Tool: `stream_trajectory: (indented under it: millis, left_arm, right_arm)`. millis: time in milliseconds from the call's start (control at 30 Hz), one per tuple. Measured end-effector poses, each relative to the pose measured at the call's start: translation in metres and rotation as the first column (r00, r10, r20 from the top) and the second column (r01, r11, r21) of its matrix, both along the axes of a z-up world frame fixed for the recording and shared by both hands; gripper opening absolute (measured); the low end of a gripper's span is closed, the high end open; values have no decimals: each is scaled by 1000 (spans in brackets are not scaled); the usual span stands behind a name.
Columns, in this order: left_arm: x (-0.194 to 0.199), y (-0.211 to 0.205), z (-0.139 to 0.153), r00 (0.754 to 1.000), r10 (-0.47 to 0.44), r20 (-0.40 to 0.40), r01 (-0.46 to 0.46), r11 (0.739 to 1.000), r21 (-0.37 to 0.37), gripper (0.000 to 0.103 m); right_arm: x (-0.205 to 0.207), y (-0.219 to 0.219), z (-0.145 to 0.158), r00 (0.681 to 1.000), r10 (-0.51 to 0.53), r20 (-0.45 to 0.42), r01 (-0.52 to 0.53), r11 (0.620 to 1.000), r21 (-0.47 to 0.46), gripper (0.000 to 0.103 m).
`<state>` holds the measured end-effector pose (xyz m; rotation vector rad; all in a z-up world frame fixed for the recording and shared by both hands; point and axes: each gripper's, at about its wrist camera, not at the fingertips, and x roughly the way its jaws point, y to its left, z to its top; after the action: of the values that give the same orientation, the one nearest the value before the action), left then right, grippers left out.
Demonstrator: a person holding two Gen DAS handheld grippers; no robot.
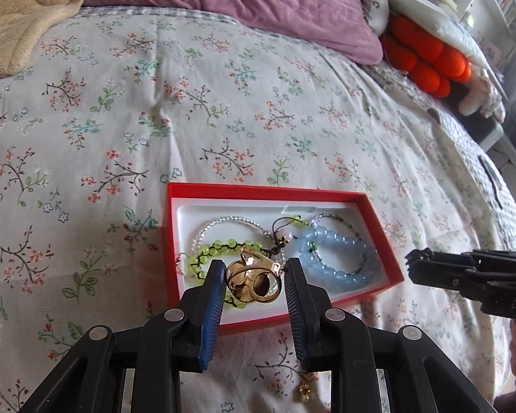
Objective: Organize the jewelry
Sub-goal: 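Carry both rings over the red box and open both tools to drop them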
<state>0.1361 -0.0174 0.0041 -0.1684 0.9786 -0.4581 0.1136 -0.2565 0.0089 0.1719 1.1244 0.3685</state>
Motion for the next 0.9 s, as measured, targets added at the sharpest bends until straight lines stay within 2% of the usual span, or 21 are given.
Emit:
stream_trajectory:
  millis: [133,333,633,900]
  left_arm:
    - [2,1,-3,1000,12,-1,-12,1000,12,28]
    - [4,-2,-6,1000,1,-7,-1,1000,9,28]
    - [6,-12,-17,999,-25,-26,26,998,51,28]
    - [5,-8,-12,1000,-5,-12,6,999,41,31]
  right_arm:
    - [0,-2,-3,1000,8,0,-8,1000,-1,26]
    - [2,-9,3,999,-18,47,17,1000,20,26]
    - [5,12,-8,998,23,53,-25,999,36,26]
    - [8,17,-13,998,33,50,-35,998,42,26]
